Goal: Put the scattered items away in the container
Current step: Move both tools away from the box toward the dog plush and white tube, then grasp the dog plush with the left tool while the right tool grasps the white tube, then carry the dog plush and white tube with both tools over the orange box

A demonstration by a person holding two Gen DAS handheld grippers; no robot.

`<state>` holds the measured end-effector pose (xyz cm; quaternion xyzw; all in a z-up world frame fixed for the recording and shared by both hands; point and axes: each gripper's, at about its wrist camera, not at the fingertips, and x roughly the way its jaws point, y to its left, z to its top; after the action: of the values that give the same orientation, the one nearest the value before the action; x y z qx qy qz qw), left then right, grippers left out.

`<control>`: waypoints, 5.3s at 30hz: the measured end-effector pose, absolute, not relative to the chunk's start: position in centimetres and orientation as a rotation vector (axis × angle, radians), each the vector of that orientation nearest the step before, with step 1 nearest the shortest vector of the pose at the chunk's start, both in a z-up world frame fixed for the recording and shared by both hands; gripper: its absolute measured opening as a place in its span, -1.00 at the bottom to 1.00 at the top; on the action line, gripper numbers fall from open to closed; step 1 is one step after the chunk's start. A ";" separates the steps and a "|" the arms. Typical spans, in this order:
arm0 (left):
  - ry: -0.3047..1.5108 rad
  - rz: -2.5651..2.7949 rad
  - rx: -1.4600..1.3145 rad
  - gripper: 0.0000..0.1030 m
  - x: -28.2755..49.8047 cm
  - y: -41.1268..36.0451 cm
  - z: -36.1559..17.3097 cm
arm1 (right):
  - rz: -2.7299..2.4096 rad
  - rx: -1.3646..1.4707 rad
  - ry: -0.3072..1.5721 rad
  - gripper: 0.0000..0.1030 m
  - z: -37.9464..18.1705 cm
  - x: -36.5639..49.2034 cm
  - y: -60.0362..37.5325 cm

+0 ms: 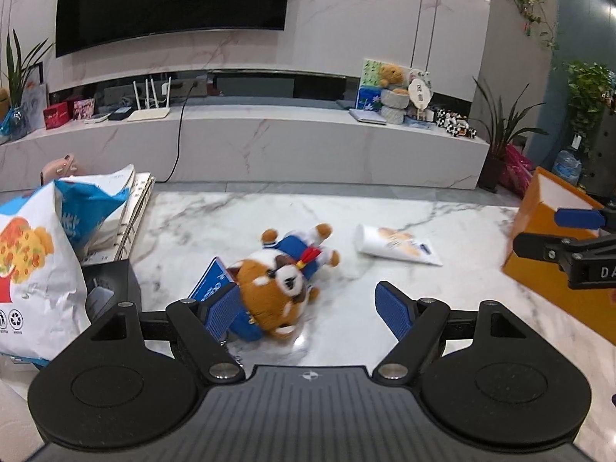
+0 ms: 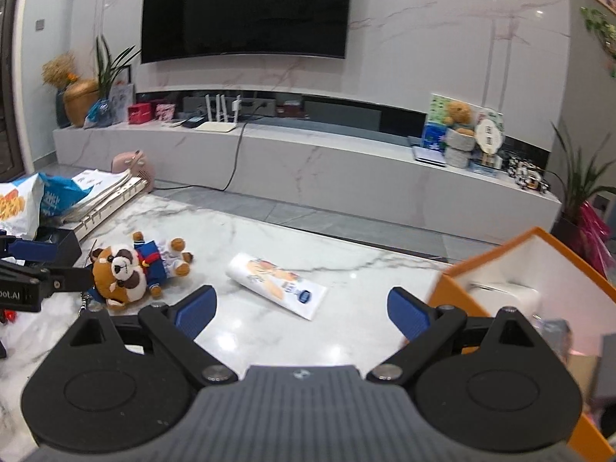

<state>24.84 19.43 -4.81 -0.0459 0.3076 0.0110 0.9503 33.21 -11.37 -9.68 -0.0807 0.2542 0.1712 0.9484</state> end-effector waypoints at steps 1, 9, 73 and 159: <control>0.627 0.024 -0.094 0.76 24.9 19.7 -5.0 | 0.356 -0.170 0.518 0.87 -9.9 33.6 -10.9; 0.623 0.027 -0.047 0.76 26.1 20.3 -5.7 | 0.410 -0.219 0.528 0.87 -12.4 36.2 -8.3; 0.787 0.033 -0.102 1.00 36.0 20.6 -10.8 | 0.733 -0.496 0.569 0.67 -18.9 48.8 -1.4; 0.757 -0.132 -0.029 0.32 22.1 7.7 -5.3 | 0.588 -0.257 0.790 -0.03 -12.2 29.0 -17.3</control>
<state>22.10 7.74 -5.26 -0.0143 0.3693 -0.0644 0.9270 29.00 -17.28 -12.22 -0.1232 0.3782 0.2813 0.8733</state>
